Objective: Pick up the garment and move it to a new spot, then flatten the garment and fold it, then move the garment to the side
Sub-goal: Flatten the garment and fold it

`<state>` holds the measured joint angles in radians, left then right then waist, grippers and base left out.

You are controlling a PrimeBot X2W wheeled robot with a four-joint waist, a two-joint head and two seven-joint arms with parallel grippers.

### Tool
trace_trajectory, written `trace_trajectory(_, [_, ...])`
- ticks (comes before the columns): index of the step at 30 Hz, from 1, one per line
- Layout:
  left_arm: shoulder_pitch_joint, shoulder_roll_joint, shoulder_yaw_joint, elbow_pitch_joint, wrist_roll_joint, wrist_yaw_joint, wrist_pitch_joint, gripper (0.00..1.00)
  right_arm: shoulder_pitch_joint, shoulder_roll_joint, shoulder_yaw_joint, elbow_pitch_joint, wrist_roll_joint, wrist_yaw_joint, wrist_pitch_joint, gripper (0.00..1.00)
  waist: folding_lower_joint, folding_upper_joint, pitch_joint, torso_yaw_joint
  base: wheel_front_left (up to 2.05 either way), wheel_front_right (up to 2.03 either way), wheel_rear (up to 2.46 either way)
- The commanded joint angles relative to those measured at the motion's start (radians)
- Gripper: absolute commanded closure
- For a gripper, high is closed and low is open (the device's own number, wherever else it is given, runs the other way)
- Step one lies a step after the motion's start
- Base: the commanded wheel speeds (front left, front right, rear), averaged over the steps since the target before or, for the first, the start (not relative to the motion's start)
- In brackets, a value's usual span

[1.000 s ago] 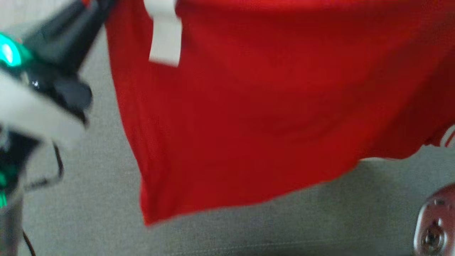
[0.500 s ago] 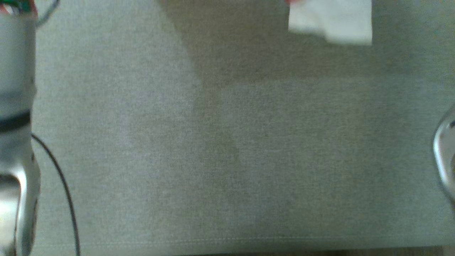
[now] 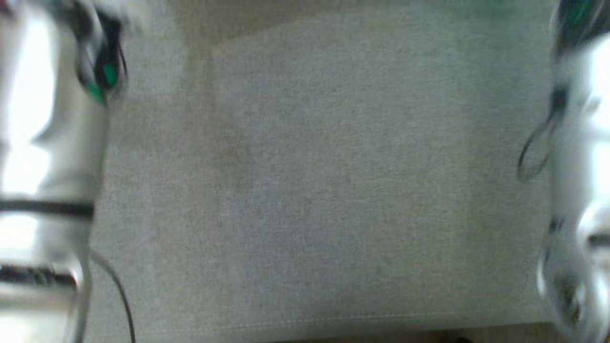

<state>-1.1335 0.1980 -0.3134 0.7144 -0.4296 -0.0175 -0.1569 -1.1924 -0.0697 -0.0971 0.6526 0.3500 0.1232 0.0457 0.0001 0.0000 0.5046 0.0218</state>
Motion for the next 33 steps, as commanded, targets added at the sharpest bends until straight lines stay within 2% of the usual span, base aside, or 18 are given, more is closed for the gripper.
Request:
trace_trajectory(1, [0.069,0.053,0.014,-0.045,-0.014,-0.01,-0.011,1.0,0.099,0.019,0.048,-0.101,0.046,0.008,0.014,1.0,-0.0001,0.0,-0.054,-0.021,0.0,0.0,0.0])
trace_trajectory(3, [0.18,0.062,0.009,-0.083,-0.03,-0.018,-0.004,1.0,0.254,0.004,0.088,-0.191,0.088,0.008,0.053,1.0,-0.0001,0.0,-0.078,-0.023,0.0,0.0,0.0])
trace_trajectory(6, [0.372,0.083,0.004,-0.172,-0.051,-0.009,0.012,1.0,0.5,-0.032,0.095,-0.333,0.13,0.008,0.102,1.0,-0.0001,0.0,-0.147,-0.026,0.0,0.0,0.0])
trace_trajectory(7, [0.507,0.093,0.008,-0.257,-0.079,0.006,0.045,1.0,0.658,-0.037,0.055,-0.426,0.151,0.008,0.147,1.0,-0.0001,0.0,-0.186,-0.025,0.0,0.0,0.0])
trace_trajectory(11, [0.776,0.125,0.017,-0.479,-0.128,0.058,0.126,1.0,0.949,-0.03,-0.01,-0.626,0.152,0.008,0.263,1.0,-0.0001,0.0,-0.239,-0.024,0.0,0.0,0.0])
trace_trajectory(15, [1.021,0.154,0.033,-0.727,-0.18,0.129,0.22,1.0,1.193,-0.003,-0.069,-0.821,0.14,0.008,0.371,1.0,-0.0001,0.0,-0.266,-0.025,0.0,0.0,0.0])
trace_trajectory(16, [1.021,0.154,0.033,-0.727,-0.18,0.129,0.22,1.0,1.193,-0.003,-0.069,-0.821,0.14,0.008,0.371,1.0,-0.0001,0.0,-0.266,-0.025,0.0,0.0,0.0])
trace_trajectory(19, [1.181,0.176,0.033,-0.901,-0.203,0.184,0.287,1.0,1.339,0.01,-0.108,-0.941,0.137,0.008,0.431,1.0,-0.0001,0.0,-0.269,-0.029,0.0,0.0,0.0])
trace_trajectory(22, [1.301,0.194,0.027,-1.036,-0.214,0.231,0.34,1.0,1.421,0.017,-0.141,-1.021,0.149,0.008,0.467,1.0,-0.0001,0.0,-0.262,-0.035,0.0,0.0,0.0])
trace_trajectory(26, [1.351,0.2,0.013,-1.127,-0.226,0.261,0.392,1.0,1.417,0.019,-0.148,-1.043,0.16,0.008,0.491,1.0,-0.0001,0.0,-0.251,-0.039,0.0,0.0,0.0])
trace_trajectory(30, [1.284,0.207,0.002,-1.131,-0.22,0.262,0.44,1.0,1.322,0.019,-0.116,-1.007,0.131,0.008,0.536,1.0,-0.0001,0.0,-0.243,-0.034,0.0,0.0,0.0])
trace_trajectory(33, [1.208,0.203,-0.019,-1.11,-0.243,0.245,0.498,1.0,1.221,0.019,-0.094,-0.97,0.093,0.008,0.58,1.0,-0.0001,0.0,-0.233,-0.025,0.0,0.0,0.0])
